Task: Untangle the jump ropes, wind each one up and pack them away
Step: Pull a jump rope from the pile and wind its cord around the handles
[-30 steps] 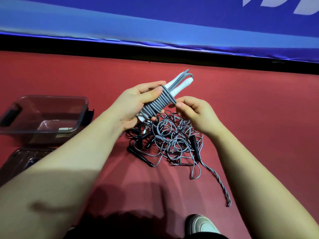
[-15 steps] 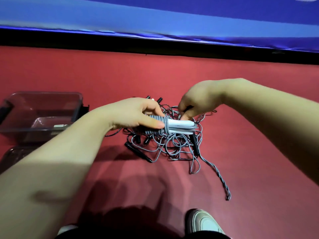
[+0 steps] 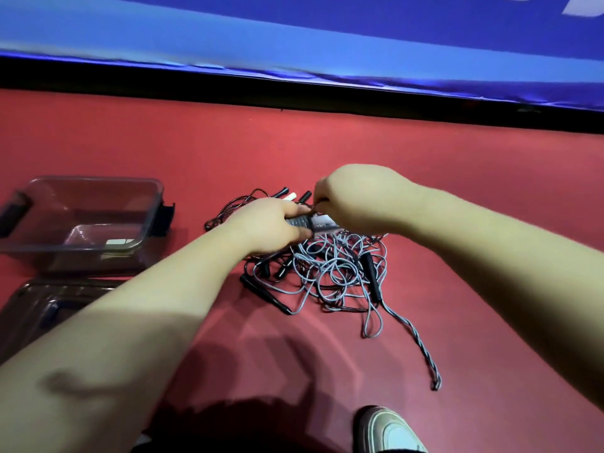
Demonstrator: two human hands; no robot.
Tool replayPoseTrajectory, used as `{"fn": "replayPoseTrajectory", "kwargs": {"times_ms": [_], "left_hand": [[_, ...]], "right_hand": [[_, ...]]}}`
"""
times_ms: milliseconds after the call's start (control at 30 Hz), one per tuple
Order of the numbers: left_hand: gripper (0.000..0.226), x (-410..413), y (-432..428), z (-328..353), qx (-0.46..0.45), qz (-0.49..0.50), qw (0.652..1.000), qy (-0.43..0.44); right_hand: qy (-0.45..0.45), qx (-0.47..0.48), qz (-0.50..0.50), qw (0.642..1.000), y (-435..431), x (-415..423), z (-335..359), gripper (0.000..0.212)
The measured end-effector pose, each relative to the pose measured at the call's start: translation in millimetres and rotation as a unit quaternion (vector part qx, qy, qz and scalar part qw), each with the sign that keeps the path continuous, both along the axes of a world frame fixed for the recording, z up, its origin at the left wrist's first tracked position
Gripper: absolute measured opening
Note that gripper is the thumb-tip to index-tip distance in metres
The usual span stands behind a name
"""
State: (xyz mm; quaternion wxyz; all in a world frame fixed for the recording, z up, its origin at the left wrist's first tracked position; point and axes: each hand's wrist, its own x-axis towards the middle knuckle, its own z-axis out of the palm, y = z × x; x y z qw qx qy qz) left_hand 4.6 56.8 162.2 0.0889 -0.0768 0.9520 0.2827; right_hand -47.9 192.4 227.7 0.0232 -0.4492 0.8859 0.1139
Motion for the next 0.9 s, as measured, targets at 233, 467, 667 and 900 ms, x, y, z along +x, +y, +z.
{"fn": "replayPoseTrajectory", "kwargs": {"times_ms": [233,467,667,900], "left_hand": [[0.041,3,0,5,0.027,0.112,0.98,0.163],[0.041,6,3,5,0.121,0.134,0.959,0.217],[0.029,14,4,11,0.442,0.078,0.884,0.13],[0.034,13,7,13,0.539,-0.098,0.836,0.013]], "right_hand": [[-0.195,-0.312,-0.144,0.919,28,22,-29,0.031],[-0.212,-0.424,-0.16,0.866,30,26,-75,0.03],[-0.283,-0.454,-0.164,0.829,48,4,-90,0.02],[-0.197,-0.311,0.001,0.93,63,-16,-72,0.023]]}}
